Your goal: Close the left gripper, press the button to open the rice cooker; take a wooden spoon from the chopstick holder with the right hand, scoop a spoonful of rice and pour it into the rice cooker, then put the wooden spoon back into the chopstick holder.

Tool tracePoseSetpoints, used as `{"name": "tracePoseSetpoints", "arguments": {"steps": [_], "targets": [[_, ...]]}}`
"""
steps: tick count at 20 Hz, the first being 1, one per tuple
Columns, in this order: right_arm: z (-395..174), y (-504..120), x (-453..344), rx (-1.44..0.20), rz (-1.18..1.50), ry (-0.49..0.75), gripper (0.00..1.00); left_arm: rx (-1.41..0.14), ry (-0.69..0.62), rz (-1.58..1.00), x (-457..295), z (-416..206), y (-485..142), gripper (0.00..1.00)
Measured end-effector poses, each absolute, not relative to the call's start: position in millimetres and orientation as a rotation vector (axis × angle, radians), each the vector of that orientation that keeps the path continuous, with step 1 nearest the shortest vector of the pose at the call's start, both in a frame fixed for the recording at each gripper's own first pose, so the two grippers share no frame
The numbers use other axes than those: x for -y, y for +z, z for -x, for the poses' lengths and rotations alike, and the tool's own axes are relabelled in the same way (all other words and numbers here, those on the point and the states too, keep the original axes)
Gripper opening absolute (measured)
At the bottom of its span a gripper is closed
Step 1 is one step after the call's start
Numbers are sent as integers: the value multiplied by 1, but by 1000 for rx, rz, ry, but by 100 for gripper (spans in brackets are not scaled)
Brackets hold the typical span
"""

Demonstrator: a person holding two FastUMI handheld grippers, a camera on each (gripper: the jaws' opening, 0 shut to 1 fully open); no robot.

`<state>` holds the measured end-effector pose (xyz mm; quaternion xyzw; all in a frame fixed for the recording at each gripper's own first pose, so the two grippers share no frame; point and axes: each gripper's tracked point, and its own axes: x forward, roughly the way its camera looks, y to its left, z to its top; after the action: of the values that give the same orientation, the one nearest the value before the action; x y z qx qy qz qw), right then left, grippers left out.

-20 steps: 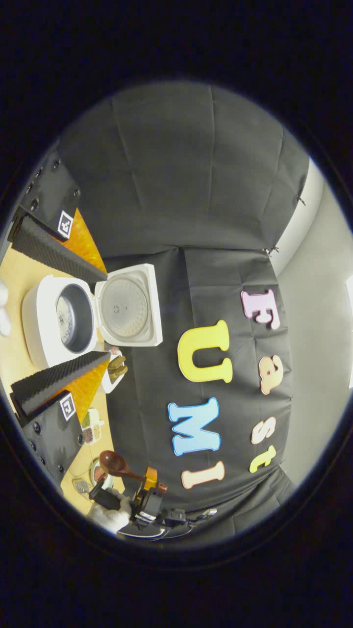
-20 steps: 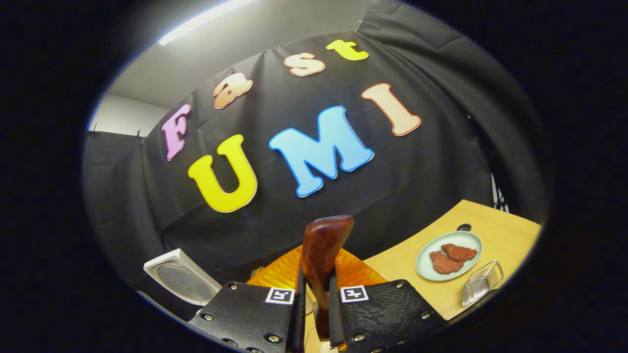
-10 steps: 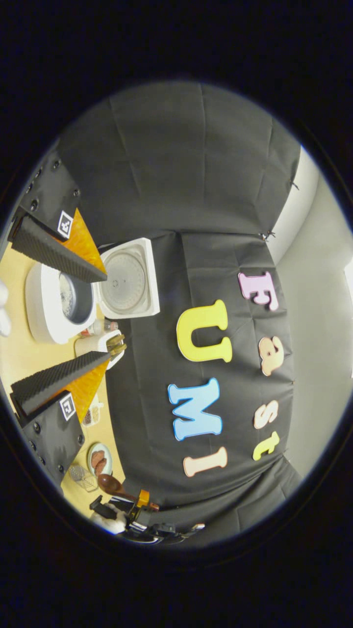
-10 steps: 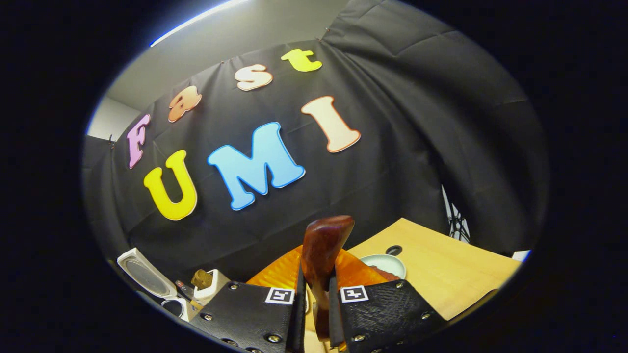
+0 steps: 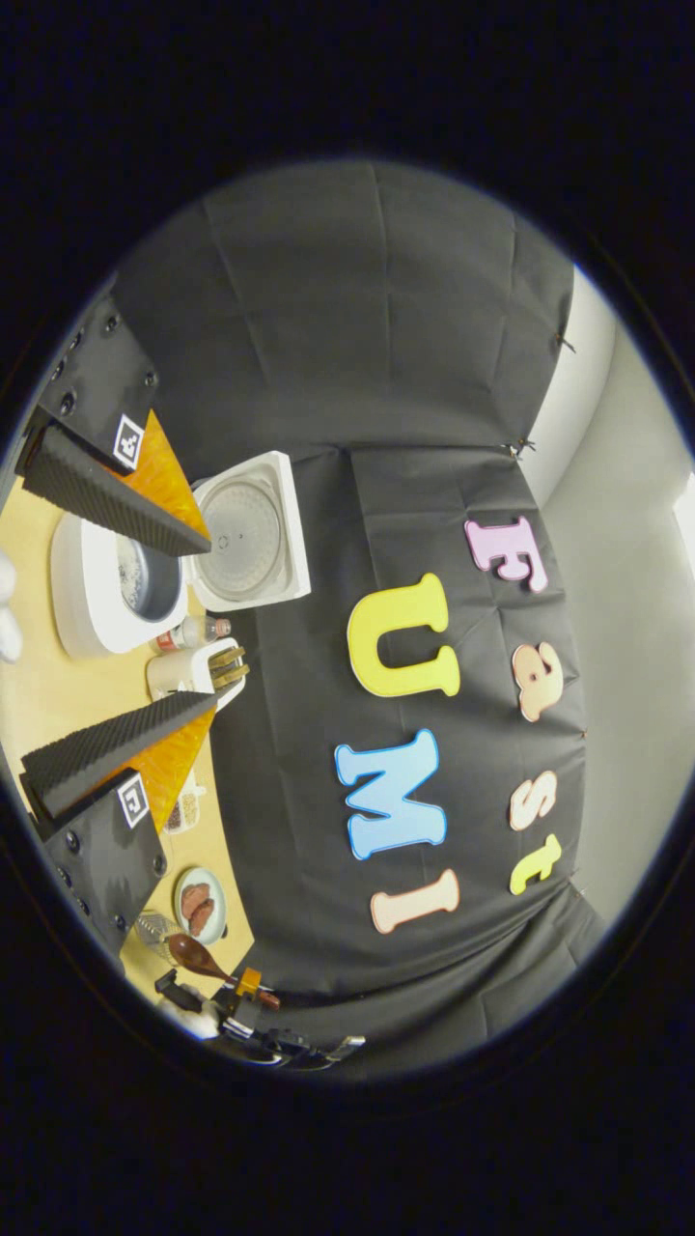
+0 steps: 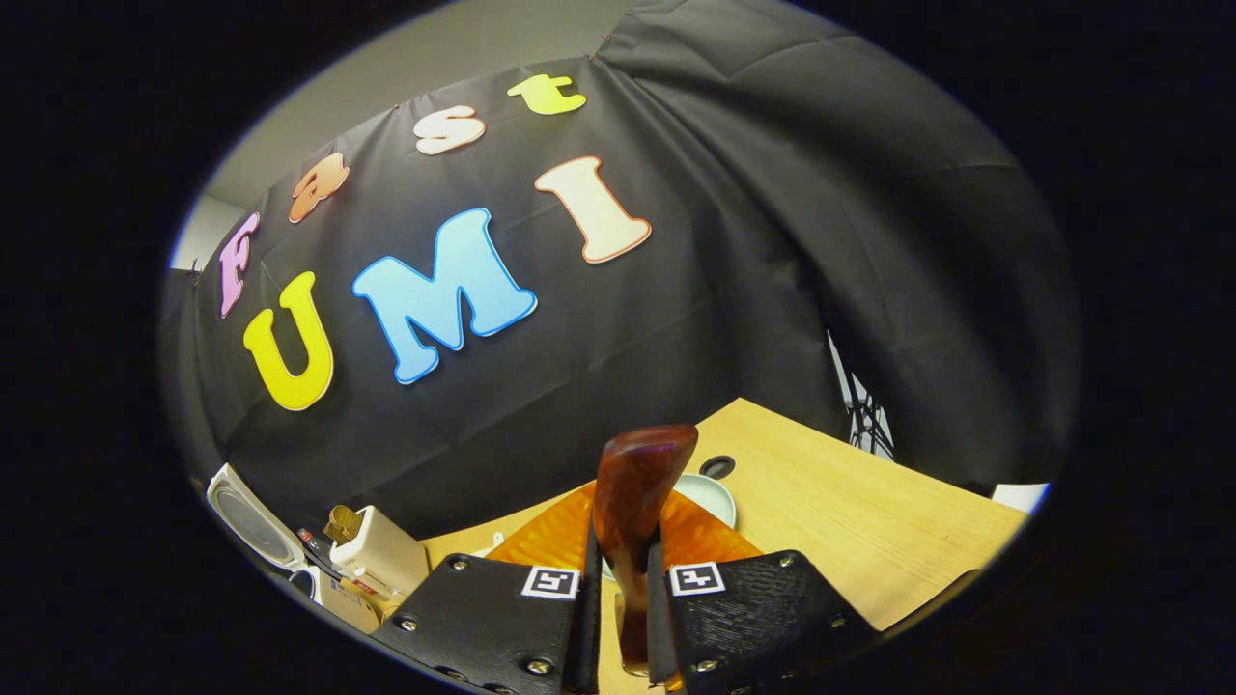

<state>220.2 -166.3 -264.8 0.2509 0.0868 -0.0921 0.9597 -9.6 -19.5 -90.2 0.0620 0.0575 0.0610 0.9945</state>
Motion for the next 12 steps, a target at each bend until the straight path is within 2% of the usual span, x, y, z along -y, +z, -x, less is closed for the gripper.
{"name": "tracePoseSetpoints", "arguments": {"steps": [8,9,10,12], "targets": [[-218,-325,166,-281,-501,-221,20,-119,122,-147,20,3,-91,100],[-216,-325,170,-275,-511,-230,20,-120,121,-147,21,2,-92,96],[-215,-329,172,-289,-526,-239,20,-122,118,-147,22,2,-92,100],[-212,-331,178,-290,-535,-260,20,-117,114,-145,23,1,-90,100]]}}
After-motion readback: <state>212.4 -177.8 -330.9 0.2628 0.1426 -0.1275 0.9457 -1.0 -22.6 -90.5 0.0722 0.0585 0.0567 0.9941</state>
